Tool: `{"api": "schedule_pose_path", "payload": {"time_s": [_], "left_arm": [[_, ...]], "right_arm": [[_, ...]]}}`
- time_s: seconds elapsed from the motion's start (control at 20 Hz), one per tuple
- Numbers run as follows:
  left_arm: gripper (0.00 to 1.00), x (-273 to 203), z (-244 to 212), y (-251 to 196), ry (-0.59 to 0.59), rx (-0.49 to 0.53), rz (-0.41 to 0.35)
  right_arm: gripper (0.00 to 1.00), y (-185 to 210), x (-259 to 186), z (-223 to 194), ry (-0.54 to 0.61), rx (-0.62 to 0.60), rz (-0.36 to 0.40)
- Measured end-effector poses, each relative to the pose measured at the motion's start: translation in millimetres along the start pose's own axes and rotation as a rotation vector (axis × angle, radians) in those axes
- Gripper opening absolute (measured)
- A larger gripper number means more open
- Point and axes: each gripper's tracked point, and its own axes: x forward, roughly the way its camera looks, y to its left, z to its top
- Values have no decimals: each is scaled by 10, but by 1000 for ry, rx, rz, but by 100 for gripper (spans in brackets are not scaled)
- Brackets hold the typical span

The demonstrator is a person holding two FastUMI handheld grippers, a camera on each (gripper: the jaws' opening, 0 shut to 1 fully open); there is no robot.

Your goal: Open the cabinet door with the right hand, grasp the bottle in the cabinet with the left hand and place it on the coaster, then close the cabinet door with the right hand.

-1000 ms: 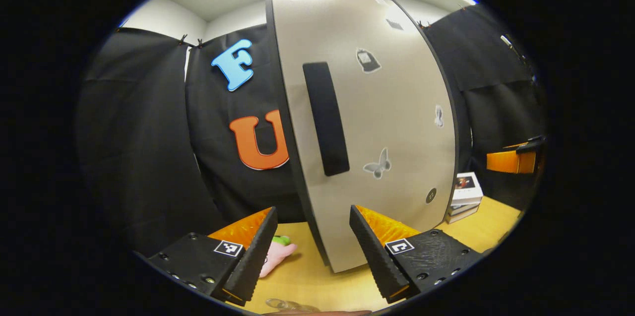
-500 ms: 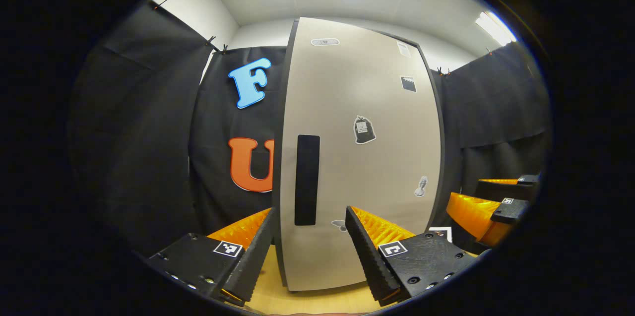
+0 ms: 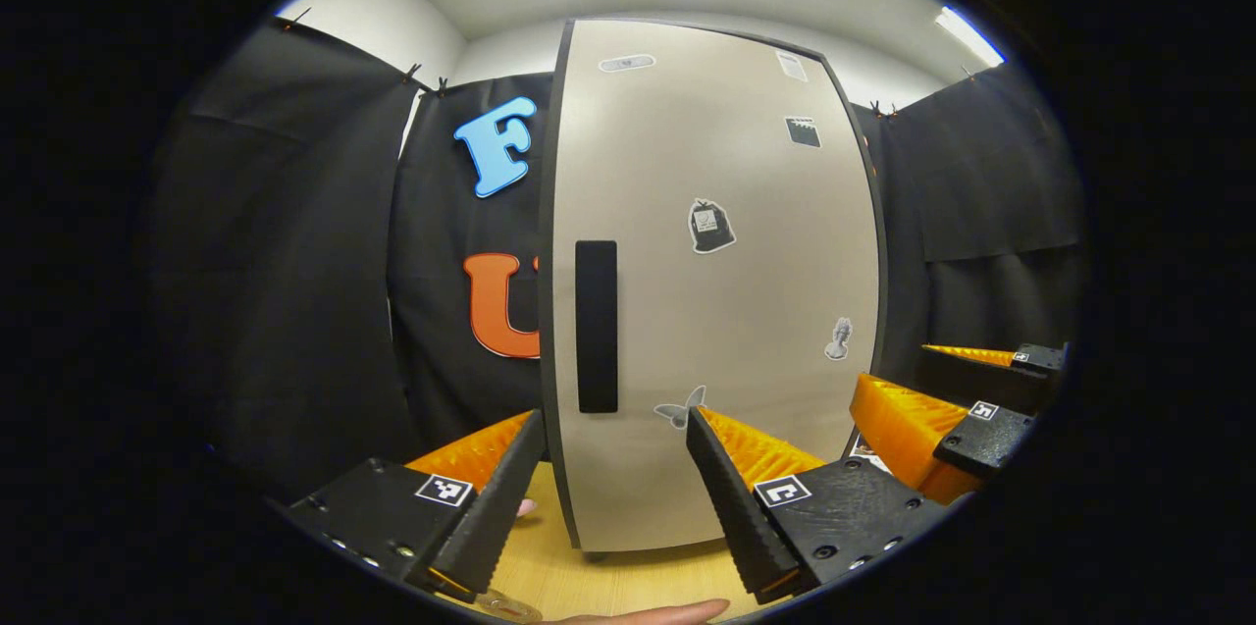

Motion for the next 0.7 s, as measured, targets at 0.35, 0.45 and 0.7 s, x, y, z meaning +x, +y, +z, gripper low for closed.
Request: {"api": "schedule_pose_path", "payload": {"time_s": [0.35,0.45,0.7], "left_arm": [[93,-29,122,-157,-53,37,-28],[93,-34,83,-176,-36,18,-36],[93,-25,92,-154,-28,-8,-22]], "right_arm": [[92,-143,31,-16,31,37,-18],[83,-141,55,-10,25,26,-11],[83,-100,61,-27,34,18,23]]}}
